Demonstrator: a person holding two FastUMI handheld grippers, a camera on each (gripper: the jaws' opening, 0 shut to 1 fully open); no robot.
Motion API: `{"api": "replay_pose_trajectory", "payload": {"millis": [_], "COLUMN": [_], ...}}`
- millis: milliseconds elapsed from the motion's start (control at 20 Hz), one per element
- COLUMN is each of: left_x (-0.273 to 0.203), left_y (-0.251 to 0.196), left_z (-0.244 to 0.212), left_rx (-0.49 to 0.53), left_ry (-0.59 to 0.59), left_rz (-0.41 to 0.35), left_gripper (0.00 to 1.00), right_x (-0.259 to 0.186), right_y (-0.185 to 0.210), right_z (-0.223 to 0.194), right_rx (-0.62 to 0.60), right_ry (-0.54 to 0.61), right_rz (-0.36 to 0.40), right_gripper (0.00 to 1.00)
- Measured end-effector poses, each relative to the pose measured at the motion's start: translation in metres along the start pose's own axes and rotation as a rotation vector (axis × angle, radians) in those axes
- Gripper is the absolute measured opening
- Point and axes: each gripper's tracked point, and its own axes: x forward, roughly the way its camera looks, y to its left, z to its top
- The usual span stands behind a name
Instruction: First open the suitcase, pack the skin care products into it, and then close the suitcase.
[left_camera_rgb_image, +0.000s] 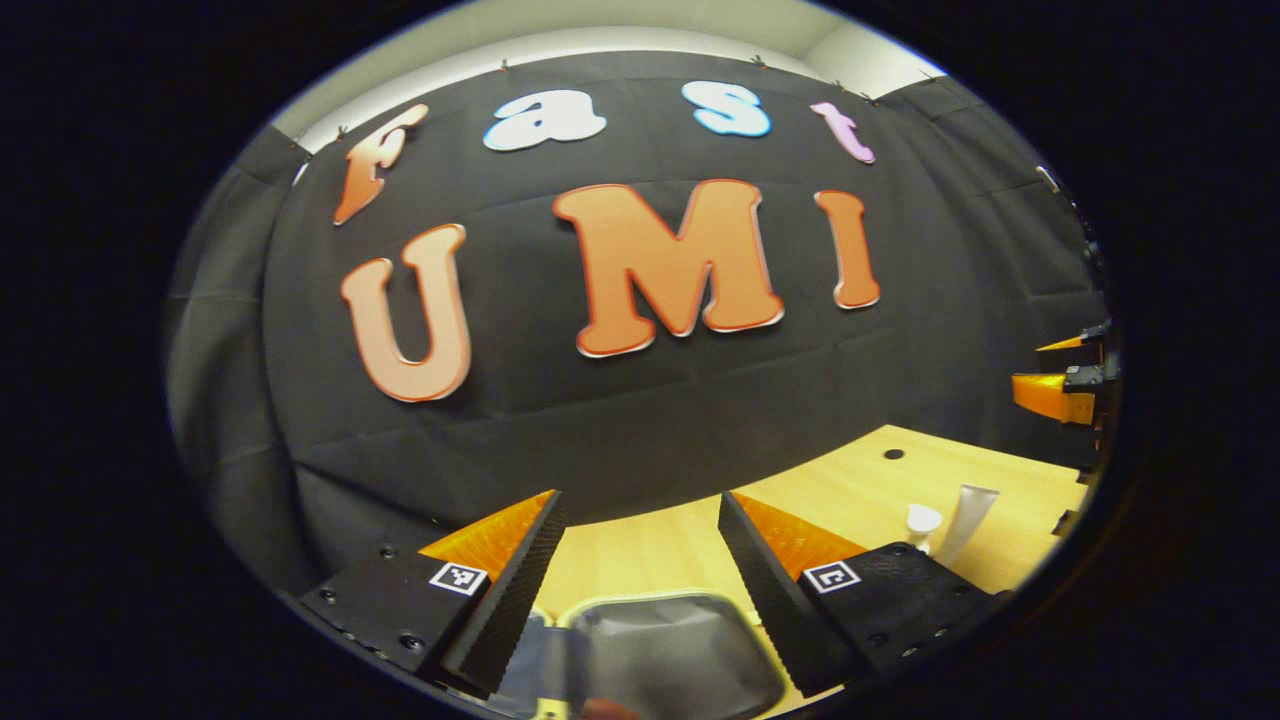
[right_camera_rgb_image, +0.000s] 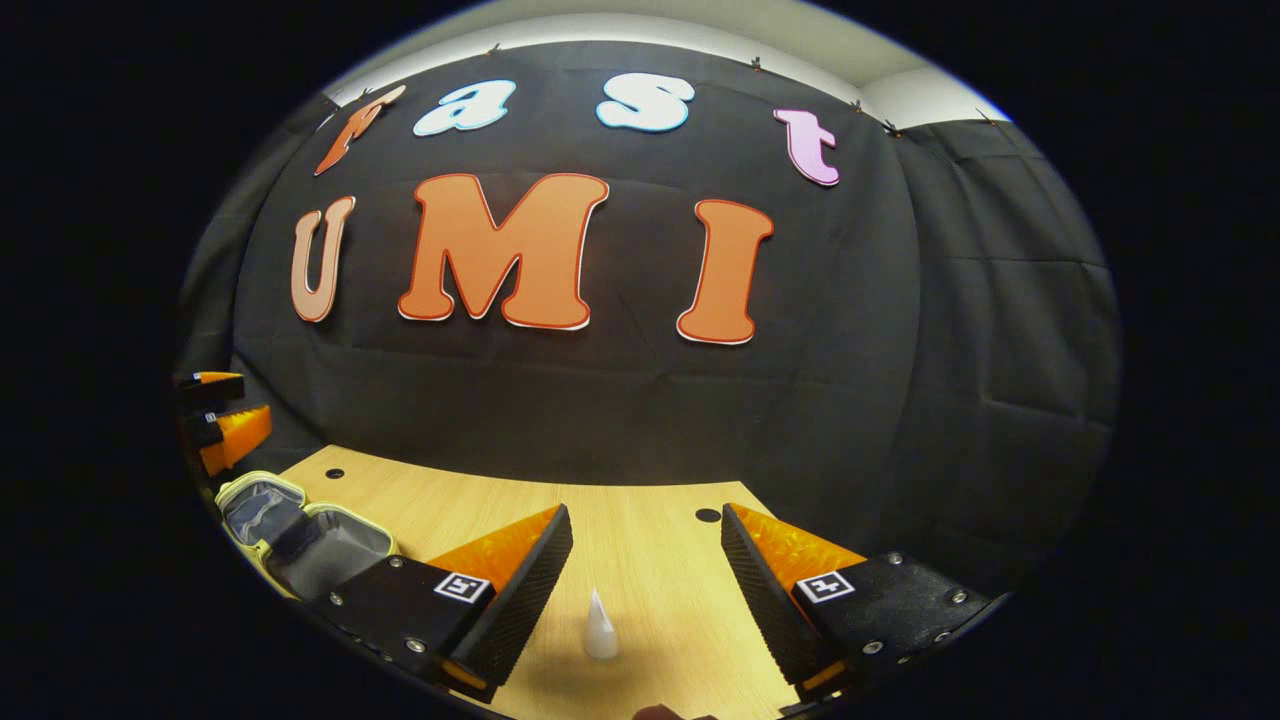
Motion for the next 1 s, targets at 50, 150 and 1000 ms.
{"api": "replay_pose_trajectory", "payload": {"millis": [50, 150, 1000], "left_x": [0.003, 0.009, 0.051], "left_y": [-0.023, -0.057, -0.249], "left_z": [-0.003, -0.009, -0.151], "left_rx": [0.000, 0.004, 0.160], "left_ry": [0.002, 0.022, 0.249], "left_rz": [-0.046, -0.104, -0.422], "left_gripper": [0.99, 0.99, 0.99], "right_x": [-0.001, -0.001, -0.018], "right_y": [-0.006, -0.015, -0.074], "right_z": [-0.002, -0.002, -0.022], "right_rx": [-0.001, -0.002, -0.002], "right_ry": [0.000, -0.002, 0.043], "right_rz": [-0.002, -0.011, -0.111], "right_gripper": [0.96, 0.95, 0.96]}}
